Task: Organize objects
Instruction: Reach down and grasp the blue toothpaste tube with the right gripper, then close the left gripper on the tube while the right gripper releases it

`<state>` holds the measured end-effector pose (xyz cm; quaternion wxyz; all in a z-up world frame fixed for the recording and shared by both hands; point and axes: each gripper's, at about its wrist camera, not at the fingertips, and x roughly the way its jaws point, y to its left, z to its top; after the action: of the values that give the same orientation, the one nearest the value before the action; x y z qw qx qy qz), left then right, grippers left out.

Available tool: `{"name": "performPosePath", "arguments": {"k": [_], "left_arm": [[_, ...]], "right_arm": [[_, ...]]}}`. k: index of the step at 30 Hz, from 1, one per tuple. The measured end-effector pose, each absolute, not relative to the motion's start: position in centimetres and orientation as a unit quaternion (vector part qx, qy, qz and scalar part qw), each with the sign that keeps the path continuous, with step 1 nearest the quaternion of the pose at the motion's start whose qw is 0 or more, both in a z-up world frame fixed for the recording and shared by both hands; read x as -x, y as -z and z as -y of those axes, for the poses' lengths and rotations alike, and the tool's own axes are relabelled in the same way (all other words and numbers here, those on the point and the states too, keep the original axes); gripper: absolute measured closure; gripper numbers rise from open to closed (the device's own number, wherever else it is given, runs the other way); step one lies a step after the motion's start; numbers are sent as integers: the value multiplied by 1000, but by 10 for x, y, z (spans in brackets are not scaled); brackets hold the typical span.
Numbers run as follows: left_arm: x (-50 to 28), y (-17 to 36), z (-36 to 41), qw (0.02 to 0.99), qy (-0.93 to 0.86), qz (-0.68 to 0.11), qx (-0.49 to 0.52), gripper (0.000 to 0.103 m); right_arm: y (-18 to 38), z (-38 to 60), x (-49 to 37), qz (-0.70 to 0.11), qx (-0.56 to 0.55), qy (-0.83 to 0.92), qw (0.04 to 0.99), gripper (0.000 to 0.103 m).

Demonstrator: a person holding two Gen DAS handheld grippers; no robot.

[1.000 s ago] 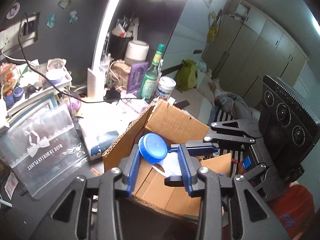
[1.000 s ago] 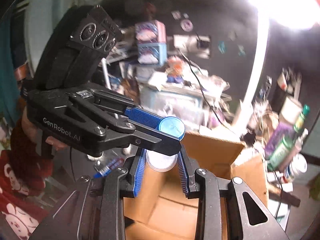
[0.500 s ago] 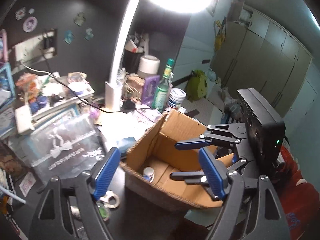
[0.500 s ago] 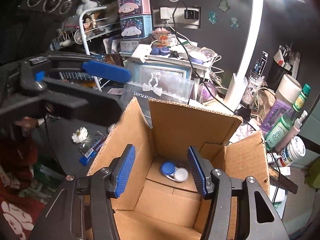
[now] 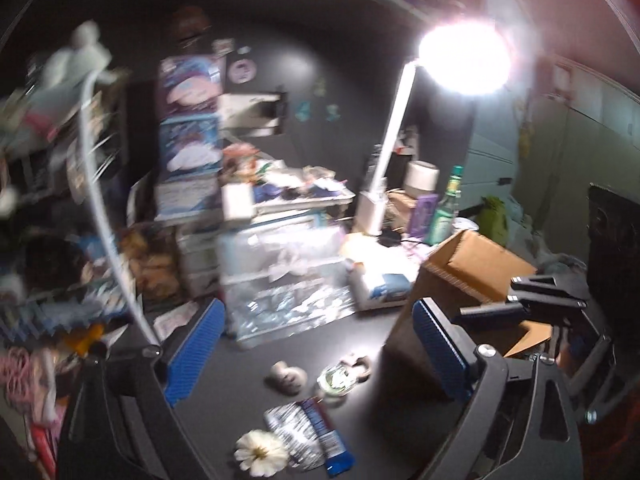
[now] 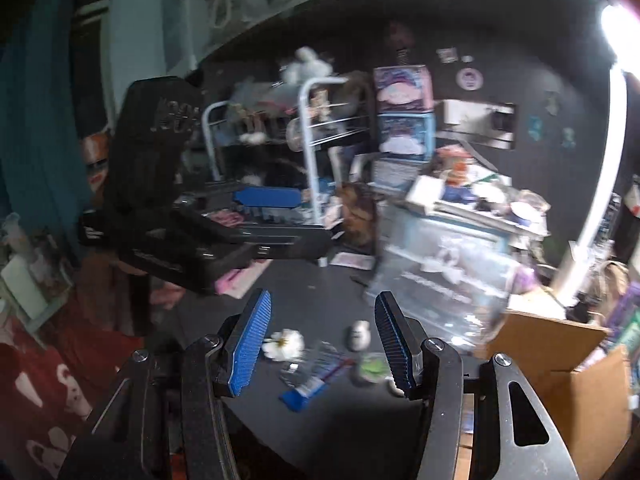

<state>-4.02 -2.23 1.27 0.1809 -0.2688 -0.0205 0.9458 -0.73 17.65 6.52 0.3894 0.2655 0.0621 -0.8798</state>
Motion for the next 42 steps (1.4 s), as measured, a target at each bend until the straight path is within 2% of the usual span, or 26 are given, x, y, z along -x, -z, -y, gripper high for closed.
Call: {"name": "performPosePath", "arguments": {"k": [6,15,23,27,28,29,30,32,36,42], "left_arm": [[27,41,67,121,-947,44,294,9],[13,93,101,94,-936,56,335,9],[12,96,115,83,-935,74,336,9],[17,97,107,95,-933,75,340,9],[18,96,105,98,-932,74,341,9],[18,96,103,100,-931,73,342,9],[18,95,101,102,-931,72,343,9],[19,94,96,108,-930,70,344,9],[21,88,85,137,-926,72,344,9],[24,66,58,201,-919,72,333,9]], "right_arm": [[-1,-117,18,-58,-329,848,411,52],[104,-94,46,-83,-393,870,287,52],[116,-119,49,-131,-415,872,227,52],[118,-122,49,-104,-426,862,254,53],[120,-119,49,-106,-426,862,254,54],[122,-117,49,-113,-424,863,251,62],[123,-116,47,-123,-416,866,247,77],[122,-115,46,-130,-412,867,249,88],[118,-118,48,-125,-414,865,254,89],[74,-116,36,-101,-370,867,317,89]]}}
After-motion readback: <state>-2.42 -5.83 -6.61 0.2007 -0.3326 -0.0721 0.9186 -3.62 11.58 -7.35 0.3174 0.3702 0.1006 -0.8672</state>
